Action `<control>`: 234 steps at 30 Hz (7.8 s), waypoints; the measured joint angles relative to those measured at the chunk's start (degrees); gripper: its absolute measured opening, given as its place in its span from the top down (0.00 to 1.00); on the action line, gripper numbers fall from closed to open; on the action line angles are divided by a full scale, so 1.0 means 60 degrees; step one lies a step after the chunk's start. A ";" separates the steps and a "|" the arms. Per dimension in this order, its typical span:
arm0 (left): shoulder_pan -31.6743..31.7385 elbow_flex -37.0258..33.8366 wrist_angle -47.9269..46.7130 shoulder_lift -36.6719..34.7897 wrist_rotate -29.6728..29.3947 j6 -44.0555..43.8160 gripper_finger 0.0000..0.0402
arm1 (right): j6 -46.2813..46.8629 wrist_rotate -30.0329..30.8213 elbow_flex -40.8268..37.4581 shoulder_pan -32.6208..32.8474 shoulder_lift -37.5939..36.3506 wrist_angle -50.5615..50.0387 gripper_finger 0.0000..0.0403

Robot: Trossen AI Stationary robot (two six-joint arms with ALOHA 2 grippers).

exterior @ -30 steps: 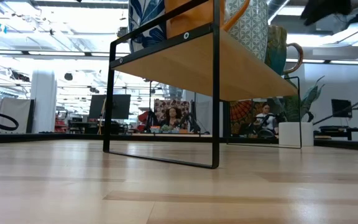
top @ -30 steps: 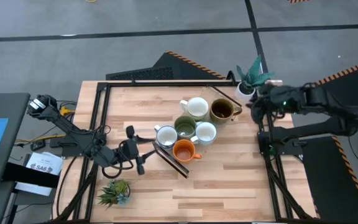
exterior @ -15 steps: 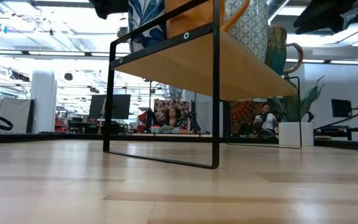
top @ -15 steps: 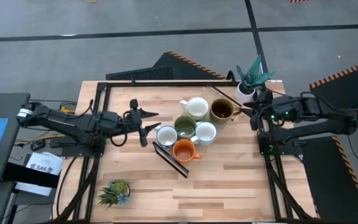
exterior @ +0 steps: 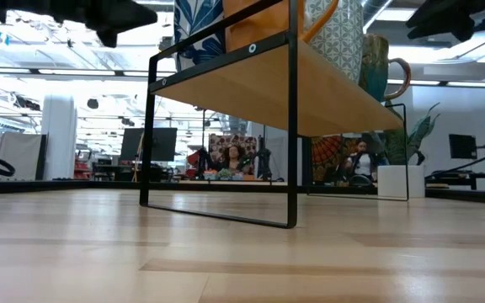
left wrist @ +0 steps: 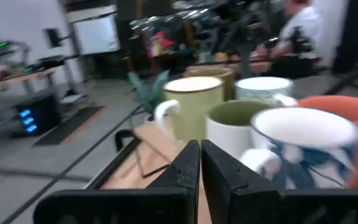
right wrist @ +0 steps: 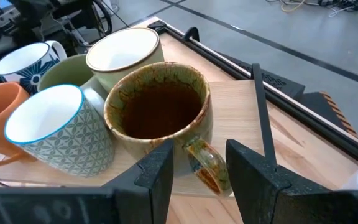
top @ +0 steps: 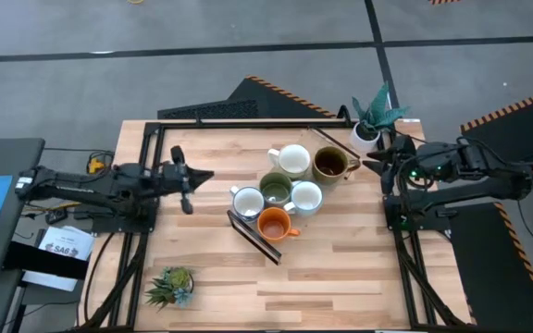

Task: Place coffee mugs
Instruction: Return to Home Position

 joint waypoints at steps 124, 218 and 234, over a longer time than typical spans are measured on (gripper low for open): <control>0.0381 -0.3827 -0.2547 -0.5728 0.2755 -0.1397 1.00 | -0.2162 0.1682 -0.7377 0.4282 -0.4091 0.6360 0.96; 0.0379 -0.3823 -0.2538 -0.5706 0.2685 -0.1393 1.00 | -0.2465 -0.0777 -0.7978 0.2087 -0.5034 0.6207 0.90; 0.0378 -0.3823 -0.2538 -0.5707 0.2685 -0.1393 1.00 | -0.2465 -0.0769 -0.7985 0.2087 -0.5032 0.6204 0.90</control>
